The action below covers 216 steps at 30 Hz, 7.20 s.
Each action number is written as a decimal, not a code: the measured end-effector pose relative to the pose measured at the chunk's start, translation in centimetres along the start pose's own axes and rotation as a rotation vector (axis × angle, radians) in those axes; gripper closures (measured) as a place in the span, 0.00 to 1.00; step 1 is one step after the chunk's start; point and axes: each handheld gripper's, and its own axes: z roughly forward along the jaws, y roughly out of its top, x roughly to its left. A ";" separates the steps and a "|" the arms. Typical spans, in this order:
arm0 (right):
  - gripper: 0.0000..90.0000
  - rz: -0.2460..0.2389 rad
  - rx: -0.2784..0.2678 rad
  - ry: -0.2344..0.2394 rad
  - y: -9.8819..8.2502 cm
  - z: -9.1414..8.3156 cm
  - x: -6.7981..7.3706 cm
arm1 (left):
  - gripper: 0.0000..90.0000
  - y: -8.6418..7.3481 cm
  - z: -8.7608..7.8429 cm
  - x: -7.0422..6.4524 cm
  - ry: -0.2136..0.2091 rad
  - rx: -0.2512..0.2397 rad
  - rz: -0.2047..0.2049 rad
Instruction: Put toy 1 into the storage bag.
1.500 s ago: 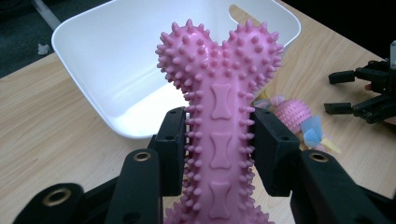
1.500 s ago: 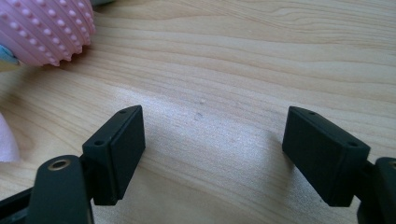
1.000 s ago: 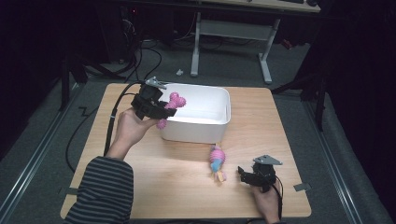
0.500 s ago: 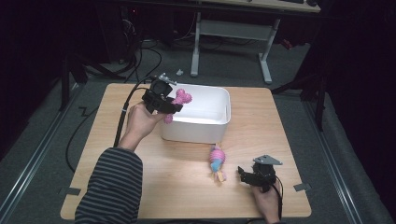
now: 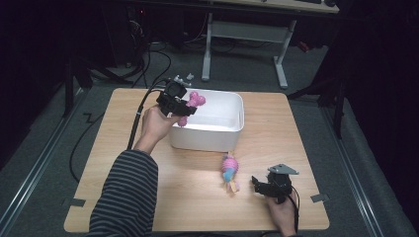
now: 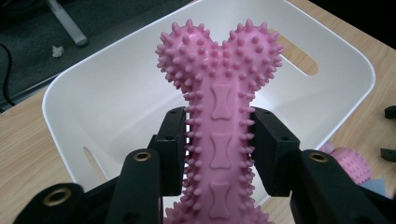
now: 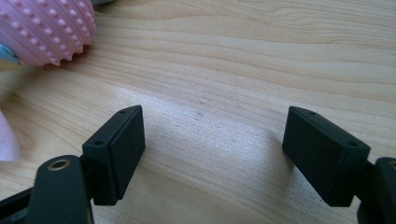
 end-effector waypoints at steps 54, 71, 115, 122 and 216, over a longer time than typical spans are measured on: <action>0.24 -0.004 0.002 0.008 0.0 0.0 0.1 | 0.62 -0.5 5.4 0.3 0.024 0.126 -0.011; 0.23 -0.008 0.003 0.010 0.0 -0.1 0.1 | 0.44 -1.7 0.3 0.1 0.077 -0.019 -0.027; 0.23 -0.007 0.002 0.009 0.0 0.0 0.1 | 0.43 -8.5 -7.0 0.2 0.121 -0.138 -0.081; 0.23 -0.007 0.002 0.009 0.0 0.0 0.1 | 0.43 -9.6 -7.6 0.2 0.125 -0.151 -0.093; 0.23 -0.005 0.002 0.008 0.0 0.0 0.1 | 0.42 -21.6 -2.8 -2.2 0.097 -0.027 -0.214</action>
